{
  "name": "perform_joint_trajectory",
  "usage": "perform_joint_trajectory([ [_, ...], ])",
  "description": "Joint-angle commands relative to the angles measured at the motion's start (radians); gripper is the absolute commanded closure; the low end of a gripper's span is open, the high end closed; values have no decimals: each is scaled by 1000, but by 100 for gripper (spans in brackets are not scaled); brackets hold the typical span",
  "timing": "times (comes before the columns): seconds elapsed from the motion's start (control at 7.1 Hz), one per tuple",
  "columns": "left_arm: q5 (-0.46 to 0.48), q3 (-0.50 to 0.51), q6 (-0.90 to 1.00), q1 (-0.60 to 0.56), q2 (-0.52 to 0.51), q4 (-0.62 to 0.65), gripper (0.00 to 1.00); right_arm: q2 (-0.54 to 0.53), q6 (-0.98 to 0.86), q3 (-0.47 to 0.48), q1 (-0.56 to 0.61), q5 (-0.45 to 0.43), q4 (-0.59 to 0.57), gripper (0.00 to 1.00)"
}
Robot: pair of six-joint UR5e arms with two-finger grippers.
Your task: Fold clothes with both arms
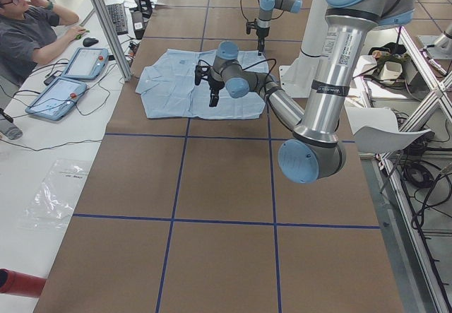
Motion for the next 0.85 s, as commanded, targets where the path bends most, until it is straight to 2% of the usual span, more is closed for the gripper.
perform_joint_trajectory([
  [0.0,-1,1,1,1,0,0,1,1,0,-8,15,0,-4,33],
  [0.14,-1,7,1,3,0,-1,1,3,0,-17,13,0,-4,36],
  [0.28,-1,12,2,1,0,-1,1,6,0,-20,13,0,-2,49],
  [0.42,-1,15,2,3,-2,-1,1,8,0,-20,13,2,-2,65],
  [0.56,-1,18,2,3,-2,-1,1,5,0,-22,13,3,-4,85],
  [0.7,0,22,4,3,-2,-3,1,3,-2,-20,13,3,-2,99],
])
